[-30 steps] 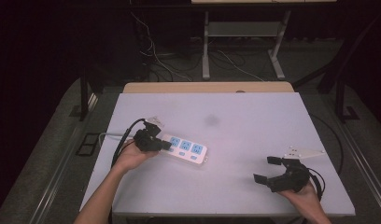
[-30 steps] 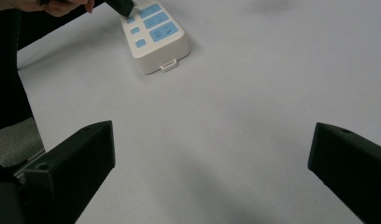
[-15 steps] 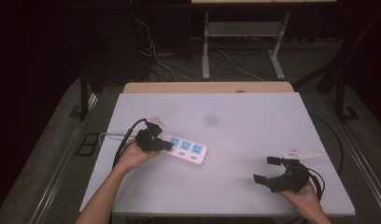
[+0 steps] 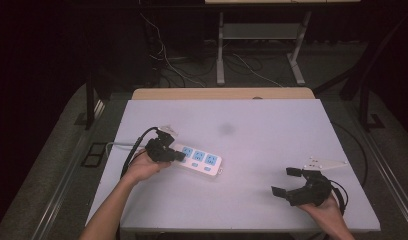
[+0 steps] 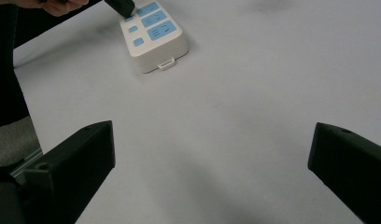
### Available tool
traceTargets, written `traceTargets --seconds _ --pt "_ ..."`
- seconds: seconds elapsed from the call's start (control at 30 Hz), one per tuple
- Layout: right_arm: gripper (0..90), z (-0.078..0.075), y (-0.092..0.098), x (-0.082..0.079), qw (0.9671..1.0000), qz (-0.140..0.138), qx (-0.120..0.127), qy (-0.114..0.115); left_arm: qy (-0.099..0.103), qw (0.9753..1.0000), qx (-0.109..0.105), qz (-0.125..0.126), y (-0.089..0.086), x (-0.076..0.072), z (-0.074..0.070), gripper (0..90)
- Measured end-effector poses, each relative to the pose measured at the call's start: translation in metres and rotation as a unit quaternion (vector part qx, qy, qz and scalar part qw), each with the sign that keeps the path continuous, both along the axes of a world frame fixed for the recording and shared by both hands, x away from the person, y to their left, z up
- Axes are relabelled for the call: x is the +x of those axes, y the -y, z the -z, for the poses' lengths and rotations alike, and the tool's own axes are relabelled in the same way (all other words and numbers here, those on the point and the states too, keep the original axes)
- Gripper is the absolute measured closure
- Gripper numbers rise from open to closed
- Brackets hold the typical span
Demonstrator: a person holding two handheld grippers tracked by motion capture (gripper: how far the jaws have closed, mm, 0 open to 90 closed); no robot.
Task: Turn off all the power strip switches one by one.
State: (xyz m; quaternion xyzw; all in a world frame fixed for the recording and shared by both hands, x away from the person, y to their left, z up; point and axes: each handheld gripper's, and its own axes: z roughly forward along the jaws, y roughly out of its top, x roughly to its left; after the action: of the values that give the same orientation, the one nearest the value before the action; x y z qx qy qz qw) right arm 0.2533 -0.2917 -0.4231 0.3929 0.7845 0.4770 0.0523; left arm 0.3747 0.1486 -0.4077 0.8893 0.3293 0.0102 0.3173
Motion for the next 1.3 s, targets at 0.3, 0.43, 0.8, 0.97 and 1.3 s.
traceTargets --seconds 0.3,0.43,0.8,0.97,1.3 --pt "0.5 -0.002 0.0025 -0.0014 1.0 0.007 0.001 0.007 -0.001 0.9999 0.007 -0.007 0.0017 -0.0014 -0.0005 89.5" --pt "0.5 -0.0027 0.0027 -0.0017 0.9999 0.008 0.001 0.009 -0.001 0.9999 0.006 -0.01 0.0019 -0.0015 0.0007 89.5" --pt "0.5 -0.0028 0.003 -0.001 0.9999 0.008 0.001 0.009 -0.002 0.9999 -0.007 -0.011 -0.0011 -0.0014 0.0022 89.4" --pt "0.5 -0.002 0.0031 -0.0007 0.9999 0.008 -0.001 0.008 0.004 0.9998 -0.014 -0.011 -0.0029 -0.0027 0.0034 89.4" --pt "0.5 -0.0018 0.0037 -0.0004 0.9999 0.01 0.001 0.007 0.007 0.9998 -0.013 -0.009 -0.0028 -0.0031 0.0034 89.3"
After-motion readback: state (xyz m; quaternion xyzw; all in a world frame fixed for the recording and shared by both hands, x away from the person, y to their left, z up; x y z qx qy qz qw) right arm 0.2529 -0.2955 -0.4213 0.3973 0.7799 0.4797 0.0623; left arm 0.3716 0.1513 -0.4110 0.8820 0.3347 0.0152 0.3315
